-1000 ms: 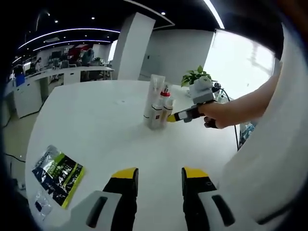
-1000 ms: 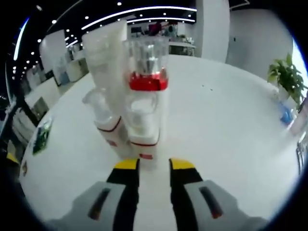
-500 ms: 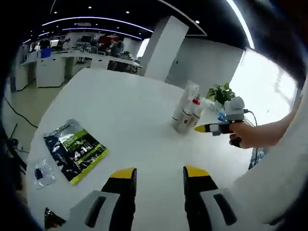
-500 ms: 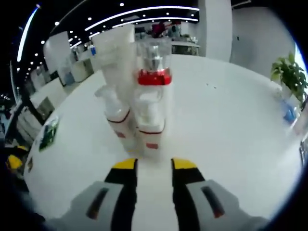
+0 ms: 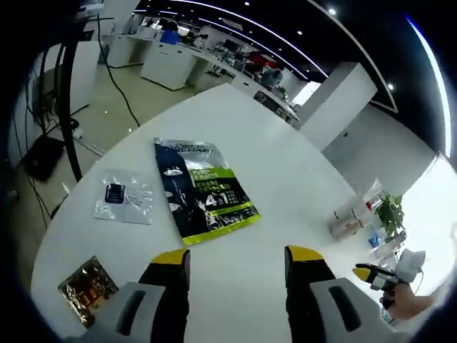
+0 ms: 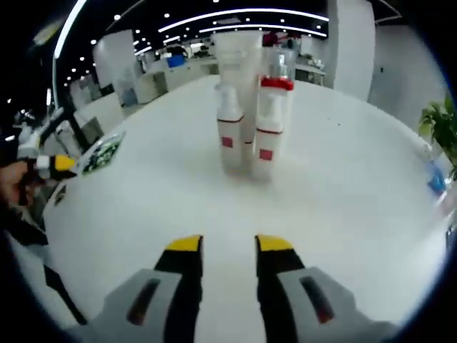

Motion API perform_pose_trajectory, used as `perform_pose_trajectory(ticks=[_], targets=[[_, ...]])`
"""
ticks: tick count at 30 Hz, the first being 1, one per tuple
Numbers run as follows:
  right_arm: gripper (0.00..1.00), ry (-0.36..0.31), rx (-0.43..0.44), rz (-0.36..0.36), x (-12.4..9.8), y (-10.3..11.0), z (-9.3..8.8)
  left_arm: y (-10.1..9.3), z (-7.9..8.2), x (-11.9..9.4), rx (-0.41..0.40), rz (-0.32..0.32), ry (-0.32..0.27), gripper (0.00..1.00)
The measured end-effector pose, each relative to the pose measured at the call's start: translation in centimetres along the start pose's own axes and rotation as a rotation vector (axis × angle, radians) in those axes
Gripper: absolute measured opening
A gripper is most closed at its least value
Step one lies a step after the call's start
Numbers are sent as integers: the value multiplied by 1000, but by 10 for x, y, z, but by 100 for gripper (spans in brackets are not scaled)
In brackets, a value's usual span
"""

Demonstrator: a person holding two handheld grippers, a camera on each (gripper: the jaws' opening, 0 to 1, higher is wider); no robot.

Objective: Arrange the skincare products in the storage area until every visible bottle or jar stands upright without overlapping.

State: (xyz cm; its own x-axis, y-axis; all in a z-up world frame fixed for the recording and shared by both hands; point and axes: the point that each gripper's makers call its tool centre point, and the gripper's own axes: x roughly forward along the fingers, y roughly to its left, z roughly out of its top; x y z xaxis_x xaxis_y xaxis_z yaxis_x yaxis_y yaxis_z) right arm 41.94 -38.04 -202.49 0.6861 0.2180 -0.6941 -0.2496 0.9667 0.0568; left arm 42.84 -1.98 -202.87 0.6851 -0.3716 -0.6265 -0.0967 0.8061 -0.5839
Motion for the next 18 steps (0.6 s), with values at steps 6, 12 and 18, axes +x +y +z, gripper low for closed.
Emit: perform_pose_trajectory(ticks=[6, 12, 18], targets=[[27, 4, -8, -23, -11, -9, -9, 10, 3, 8, -76, 22, -13, 48], [27, 24, -7, -45, -18, -18, -21, 10, 9, 13, -121, 28, -31, 36], [27, 30, 3, -70, -28, -27, -30, 20, 9, 15, -165, 73, -32, 18]])
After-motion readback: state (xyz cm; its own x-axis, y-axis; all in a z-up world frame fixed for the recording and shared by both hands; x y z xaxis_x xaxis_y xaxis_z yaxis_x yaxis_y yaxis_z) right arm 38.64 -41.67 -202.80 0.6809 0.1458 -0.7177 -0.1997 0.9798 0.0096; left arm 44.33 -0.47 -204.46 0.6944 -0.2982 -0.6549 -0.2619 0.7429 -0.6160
